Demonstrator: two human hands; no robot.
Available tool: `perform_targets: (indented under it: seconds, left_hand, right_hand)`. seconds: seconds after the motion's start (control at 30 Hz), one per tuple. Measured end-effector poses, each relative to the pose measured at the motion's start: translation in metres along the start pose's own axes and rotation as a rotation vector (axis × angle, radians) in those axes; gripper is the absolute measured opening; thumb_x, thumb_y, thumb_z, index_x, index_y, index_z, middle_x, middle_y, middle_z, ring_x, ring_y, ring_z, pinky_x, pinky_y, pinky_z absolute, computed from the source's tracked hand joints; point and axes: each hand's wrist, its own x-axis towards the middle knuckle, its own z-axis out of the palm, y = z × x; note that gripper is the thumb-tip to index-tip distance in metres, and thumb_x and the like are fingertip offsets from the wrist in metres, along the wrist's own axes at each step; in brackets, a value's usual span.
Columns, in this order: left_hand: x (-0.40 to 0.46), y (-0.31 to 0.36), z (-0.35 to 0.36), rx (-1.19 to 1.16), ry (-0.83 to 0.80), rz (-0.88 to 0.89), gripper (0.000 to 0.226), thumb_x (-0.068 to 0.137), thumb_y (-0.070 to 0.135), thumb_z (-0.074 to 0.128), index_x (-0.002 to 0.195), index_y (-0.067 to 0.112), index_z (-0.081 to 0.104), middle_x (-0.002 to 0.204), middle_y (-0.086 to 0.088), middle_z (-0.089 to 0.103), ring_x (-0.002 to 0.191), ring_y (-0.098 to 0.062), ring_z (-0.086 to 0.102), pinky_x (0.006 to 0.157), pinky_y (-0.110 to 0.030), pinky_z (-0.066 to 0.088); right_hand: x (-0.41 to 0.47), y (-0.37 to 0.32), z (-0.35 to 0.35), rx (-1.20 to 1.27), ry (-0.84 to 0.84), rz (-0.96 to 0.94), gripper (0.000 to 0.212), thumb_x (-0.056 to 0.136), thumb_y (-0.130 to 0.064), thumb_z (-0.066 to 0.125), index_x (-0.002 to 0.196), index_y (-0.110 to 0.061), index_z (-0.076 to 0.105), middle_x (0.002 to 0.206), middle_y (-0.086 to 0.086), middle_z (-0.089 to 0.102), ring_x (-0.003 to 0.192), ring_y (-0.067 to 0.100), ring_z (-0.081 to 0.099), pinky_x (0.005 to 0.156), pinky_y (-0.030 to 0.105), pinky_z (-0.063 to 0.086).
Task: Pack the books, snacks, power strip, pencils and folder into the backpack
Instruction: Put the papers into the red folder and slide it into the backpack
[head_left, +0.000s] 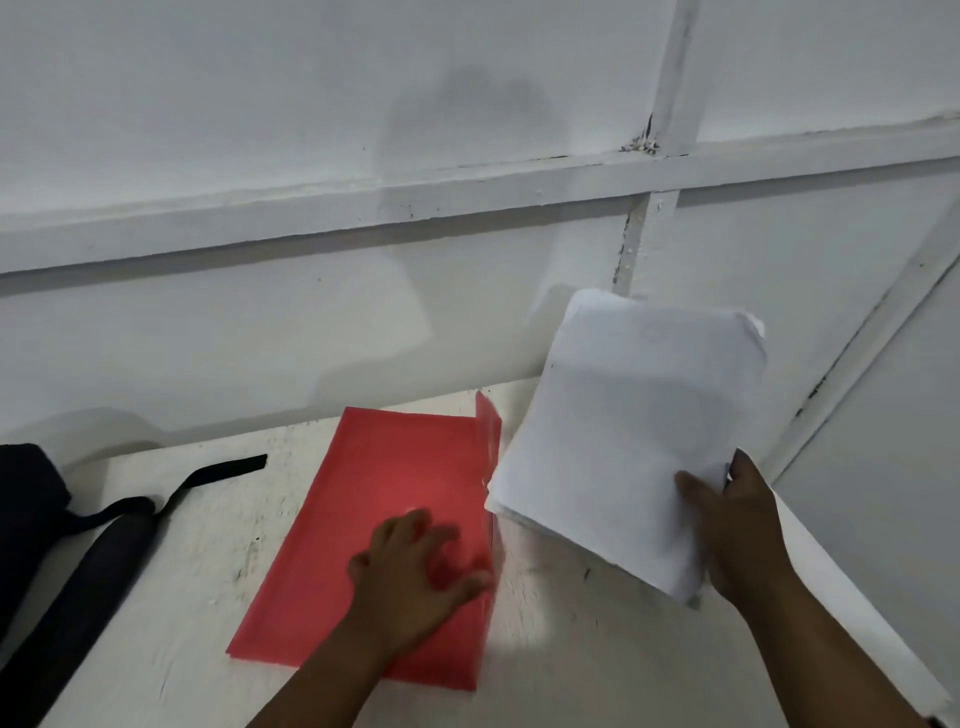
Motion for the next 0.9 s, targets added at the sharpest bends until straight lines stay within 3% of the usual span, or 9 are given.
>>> perform_targets:
  seconds: [0.13, 0.3, 0.47, 0.63, 0.73, 0.8, 0.9]
  left_hand:
    - [-0.003, 0.015, 0.015, 0.121, -0.079, -0.064, 0.127, 0.037, 0.110, 0.022, 0.147, 0.047, 0.021, 0.164, 0.005, -0.002, 0.150, -0.027, -0.006, 0.113, -0.060, 0.015]
    - [-0.004, 0.017, 0.023, 0.068, -0.075, -0.093, 0.124, 0.044, 0.102, 0.043, 0.150, 0.045, 0.014, 0.164, 0.005, -0.010, 0.151, -0.028, -0.013, 0.116, -0.059, 0.007]
    - [-0.001, 0.004, 0.022, -0.073, 0.008, -0.047, 0.092, 0.053, 0.089, 0.053, 0.134, 0.049, 0.035, 0.159, 0.013, 0.010, 0.148, -0.019, -0.001, 0.112, -0.053, 0.019]
    - [-0.003, -0.004, 0.023, -0.306, 0.183, -0.023, 0.066, 0.061, 0.074, 0.044, 0.118, 0.044, 0.059, 0.143, 0.022, 0.041, 0.147, -0.016, 0.020, 0.108, -0.049, 0.021]
    - [-0.003, -0.004, 0.022, -0.445, 0.295, -0.059, 0.061, 0.068, 0.067, 0.046, 0.114, 0.034, 0.069, 0.133, 0.016, 0.056, 0.141, -0.018, 0.038, 0.112, -0.049, 0.025]
    - [-0.003, -0.005, 0.022, -0.502, 0.359, -0.011, 0.054, 0.079, 0.056, 0.059, 0.118, 0.020, 0.072, 0.129, 0.010, 0.061, 0.133, -0.018, 0.051, 0.114, -0.047, 0.034]
    - [-0.003, -0.003, 0.021, -0.568, 0.412, 0.042, 0.041, 0.090, 0.029, 0.072, 0.125, 0.007, 0.068, 0.128, 0.010, 0.054, 0.130, -0.015, 0.052, 0.114, -0.044, 0.038]
  right_hand:
    - [-0.018, -0.016, 0.011, -0.023, 0.086, -0.050, 0.036, 0.090, -0.001, 0.062, 0.121, -0.020, 0.058, 0.109, -0.005, 0.067, 0.100, 0.020, 0.064, 0.086, 0.033, 0.046]
    - [-0.040, -0.023, 0.022, -0.284, 0.105, -0.109, 0.032, 0.093, -0.007, 0.056, 0.123, -0.019, 0.054, 0.106, -0.004, 0.059, 0.095, 0.023, 0.054, 0.082, 0.031, 0.038]
    - [-0.053, -0.019, 0.021, -0.444, 0.084, -0.105, 0.034, 0.097, -0.005, 0.052, 0.130, -0.015, 0.051, 0.103, -0.004, 0.055, 0.089, 0.020, 0.050, 0.079, 0.029, 0.036]
    - [-0.060, -0.016, 0.019, -0.521, 0.041, -0.066, 0.037, 0.094, -0.001, 0.054, 0.128, -0.013, 0.051, 0.100, -0.006, 0.056, 0.087, 0.020, 0.051, 0.071, 0.029, 0.036]
    - [-0.063, -0.014, 0.020, -0.562, -0.013, -0.056, 0.034, 0.093, -0.001, 0.056, 0.124, -0.015, 0.053, 0.091, -0.020, 0.053, 0.082, 0.013, 0.055, 0.063, 0.013, 0.035]
    - [-0.065, -0.015, 0.022, -0.584, -0.056, -0.044, 0.034, 0.094, -0.005, 0.056, 0.125, -0.018, 0.052, 0.092, -0.023, 0.051, 0.080, 0.000, 0.052, 0.063, 0.010, 0.034]
    - [-0.068, -0.016, 0.030, -0.592, -0.140, 0.014, 0.036, 0.096, -0.011, 0.056, 0.131, -0.018, 0.050, 0.110, -0.011, 0.054, 0.106, 0.016, 0.056, 0.083, 0.023, 0.037]
